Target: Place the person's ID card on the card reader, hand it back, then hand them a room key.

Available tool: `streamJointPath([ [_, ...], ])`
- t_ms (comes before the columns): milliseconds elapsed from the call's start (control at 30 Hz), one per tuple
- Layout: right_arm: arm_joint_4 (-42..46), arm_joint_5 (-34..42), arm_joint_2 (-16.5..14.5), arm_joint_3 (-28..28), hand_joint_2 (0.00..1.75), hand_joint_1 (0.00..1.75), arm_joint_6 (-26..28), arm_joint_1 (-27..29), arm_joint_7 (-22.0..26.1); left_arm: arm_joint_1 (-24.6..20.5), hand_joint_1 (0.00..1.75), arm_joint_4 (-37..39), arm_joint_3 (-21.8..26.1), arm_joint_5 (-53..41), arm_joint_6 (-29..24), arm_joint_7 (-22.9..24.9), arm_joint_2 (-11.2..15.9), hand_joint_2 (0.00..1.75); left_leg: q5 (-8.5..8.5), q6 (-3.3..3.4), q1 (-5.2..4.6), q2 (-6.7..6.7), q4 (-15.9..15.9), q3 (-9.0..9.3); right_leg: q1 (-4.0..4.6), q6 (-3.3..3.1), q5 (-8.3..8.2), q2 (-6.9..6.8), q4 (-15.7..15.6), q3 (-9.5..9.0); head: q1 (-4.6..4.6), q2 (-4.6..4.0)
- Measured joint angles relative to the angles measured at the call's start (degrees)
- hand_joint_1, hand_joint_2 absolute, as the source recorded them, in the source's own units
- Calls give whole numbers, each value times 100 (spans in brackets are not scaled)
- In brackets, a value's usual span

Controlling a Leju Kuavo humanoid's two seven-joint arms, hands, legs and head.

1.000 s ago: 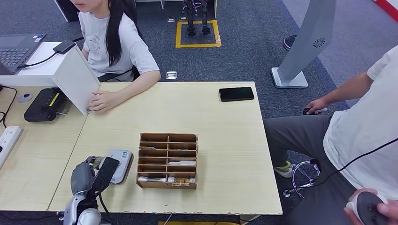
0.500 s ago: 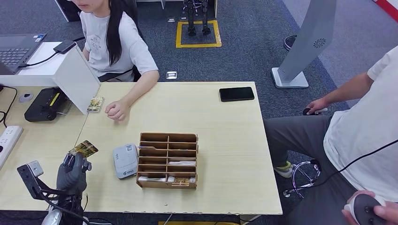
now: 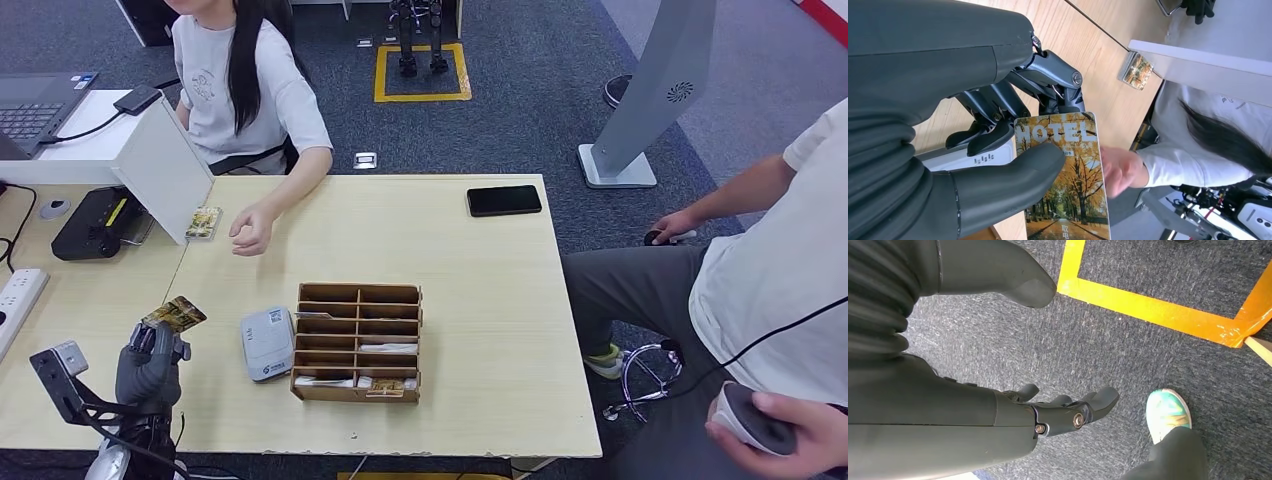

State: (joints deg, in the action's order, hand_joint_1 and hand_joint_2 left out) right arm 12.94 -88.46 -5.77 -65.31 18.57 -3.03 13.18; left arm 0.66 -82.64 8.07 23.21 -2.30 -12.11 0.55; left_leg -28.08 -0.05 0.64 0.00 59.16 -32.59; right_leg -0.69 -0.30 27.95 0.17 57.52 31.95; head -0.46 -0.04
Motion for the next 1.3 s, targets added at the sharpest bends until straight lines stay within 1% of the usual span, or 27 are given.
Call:
streamJointPath([
  [133,0,-2,0,0,175,0,1,0,0,4,175,0,0,-1,-29,-42,0,175,0,0,1,0,0,0,0,0,0,0,0,0,0,0],
  [200,0,-2,0,0,175,0,0,0,-1,4,175,0,0,-83,-144,-95,0,175,0,0,1,0,0,1,0,0,0,0,0,1,0,0],
  [267,0,-2,0,1,175,0,-1,0,-9,-14,175,1,0,-389,-461,-268,-3,175,1,0,1,0,0,2,0,0,0,1,0,2,0,0],
  [367,0,-4,0,13,175,0,-5,-4,-14,-156,175,2,-9,-1188,-1230,-796,-53,175,4,3,0,-2,2,0,0,1,-2,-2,0,3,1,0],
  [433,0,-6,0,44,175,0,-15,-18,-6,-302,175,2,-34,-1690,-1635,-1088,-100,175,6,4,0,-4,2,-1,0,3,-4,-3,0,1,2,0],
  [533,0,-8,-2,89,175,0,-33,-38,4,-479,175,13,-69,-2321,-2041,-1306,-137,175,7,3,-1,0,2,1,0,3,-8,1,0,1,1,0],
  [600,0,-10,-4,104,175,0,-49,-41,-1,-557,175,31,-77,-2576,-2213,-1376,-151,175,8,4,-1,1,2,1,0,3,-10,2,0,2,1,0],
  [800,0,-13,-4,125,175,0,-101,-40,-53,-624,175,105,-76,-2656,-2285,-1446,-180,175,8,4,0,1,3,1,0,3,-10,2,0,3,0,0],
  [1300,-2,-13,-4,147,175,0,-101,-42,-11,-666,175,166,-77,-2677,-2145,-1471,-208,175,8,4,-1,1,3,0,0,3,-10,2,0,3,0,0],
])
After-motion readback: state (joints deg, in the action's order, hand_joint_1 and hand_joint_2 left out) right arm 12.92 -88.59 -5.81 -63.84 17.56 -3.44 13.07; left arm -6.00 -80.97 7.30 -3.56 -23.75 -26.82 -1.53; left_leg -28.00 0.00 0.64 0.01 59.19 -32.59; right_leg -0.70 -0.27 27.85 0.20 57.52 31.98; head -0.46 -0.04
